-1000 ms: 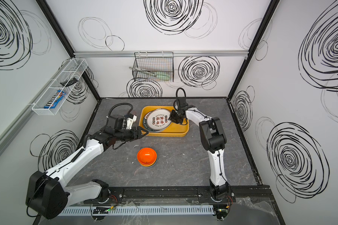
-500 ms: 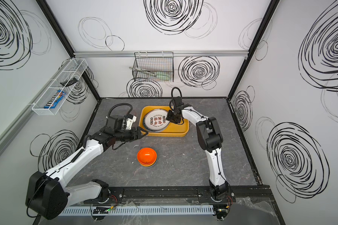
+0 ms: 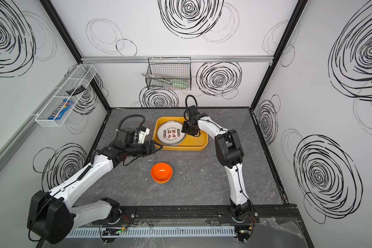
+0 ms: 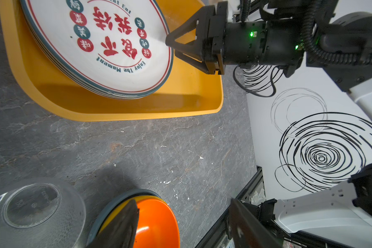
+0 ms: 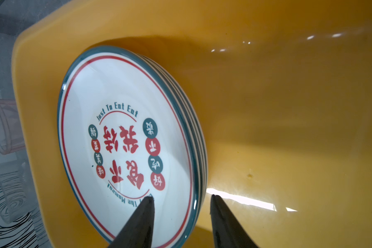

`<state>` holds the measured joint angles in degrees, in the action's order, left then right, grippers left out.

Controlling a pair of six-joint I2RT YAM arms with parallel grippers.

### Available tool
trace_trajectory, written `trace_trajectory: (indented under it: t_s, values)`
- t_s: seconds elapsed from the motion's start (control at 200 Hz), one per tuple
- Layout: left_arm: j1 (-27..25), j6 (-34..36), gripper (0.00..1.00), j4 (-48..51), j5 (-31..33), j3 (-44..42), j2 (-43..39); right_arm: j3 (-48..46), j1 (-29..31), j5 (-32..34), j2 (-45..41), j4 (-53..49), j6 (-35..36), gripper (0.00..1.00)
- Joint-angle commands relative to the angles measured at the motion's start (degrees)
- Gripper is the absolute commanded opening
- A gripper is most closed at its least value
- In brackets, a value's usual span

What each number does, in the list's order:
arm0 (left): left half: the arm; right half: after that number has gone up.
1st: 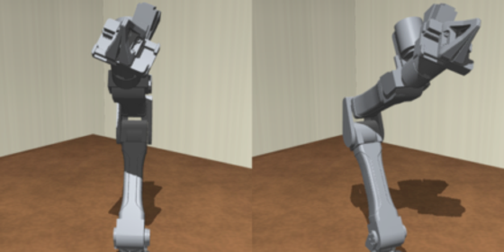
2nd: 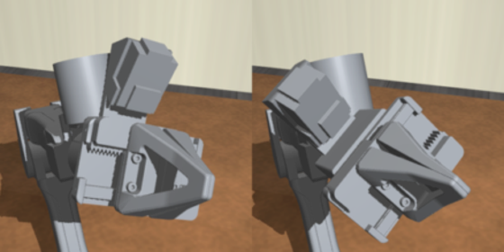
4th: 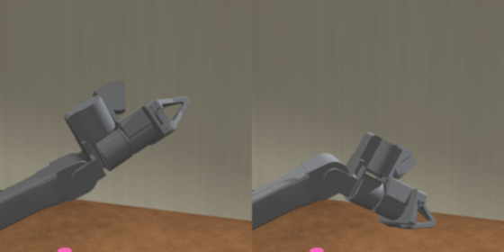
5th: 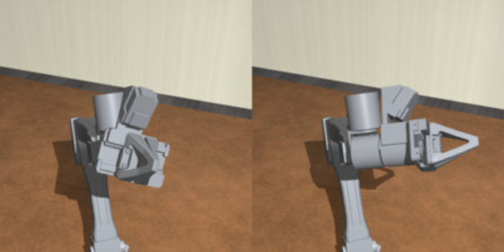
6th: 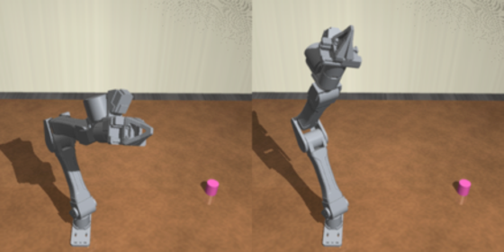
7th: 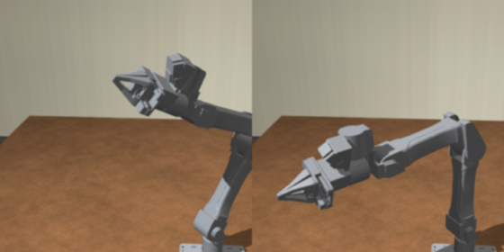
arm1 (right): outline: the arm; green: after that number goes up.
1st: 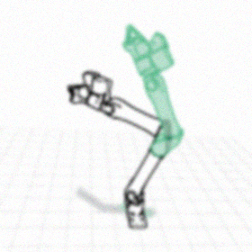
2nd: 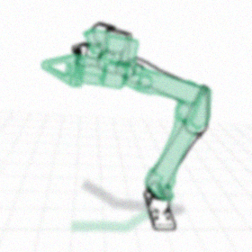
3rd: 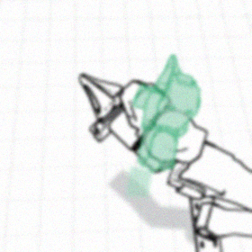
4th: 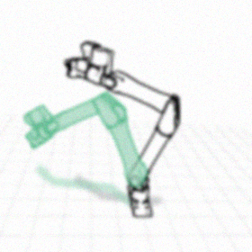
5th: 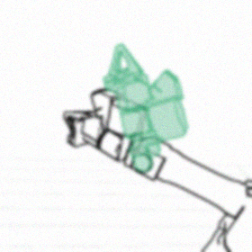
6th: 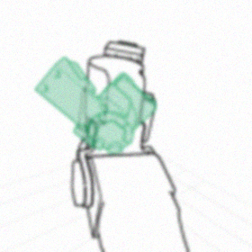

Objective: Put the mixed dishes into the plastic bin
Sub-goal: 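Move both grippers to the stacked orange, yellow and blue bowls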

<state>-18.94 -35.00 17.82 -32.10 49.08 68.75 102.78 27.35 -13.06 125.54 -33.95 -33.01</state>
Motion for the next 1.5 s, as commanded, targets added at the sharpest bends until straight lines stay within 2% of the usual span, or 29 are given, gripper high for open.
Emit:
trace_trajectory:
  t_s: [0.0, 0.315, 0.66, 0.85, 1.221, 1.496]
  values:
    - [0.68, -0.24, 0.71, -1.44, -0.43, -0.65, -1.9, -2.32, 0.26, 1.47, -6.18, -1.81, 1.09, 0.46]
    - [0.52, 0.55, 0.71, 3.9, 1.17, -1.57, -4.9, -13.2, 0.89, -2.87, -17.02, 0.84, 2.55, 0.44]
    - [-0.93, 2.26, 0.68, 13.7, 8.72, -2.93, -9.65, -25.31, 2.57, -8.55, -27.7, 4.89, 5.39, 0.41]
    - [-2.52, 0.97, 0.67, 15.73, 11.18, -5.35, -12.87, -30.29, 3.87, -10.43, -31.43, 6.6, 6.6, 0.41]
    - [-4.86, 0.29, 0.66, 20.5, 15.11, -7.94, -15.68, -40.62, 7.6, -14.51, -39.53, 12.05, 8.86, 0.45]
    - [-9.71, -2.18, 0.64, 21.78, 18.12, -9.83, -15.62, -47.76, 12.79, -18.38, -46.6, 16.92, 13.35, 0.5]
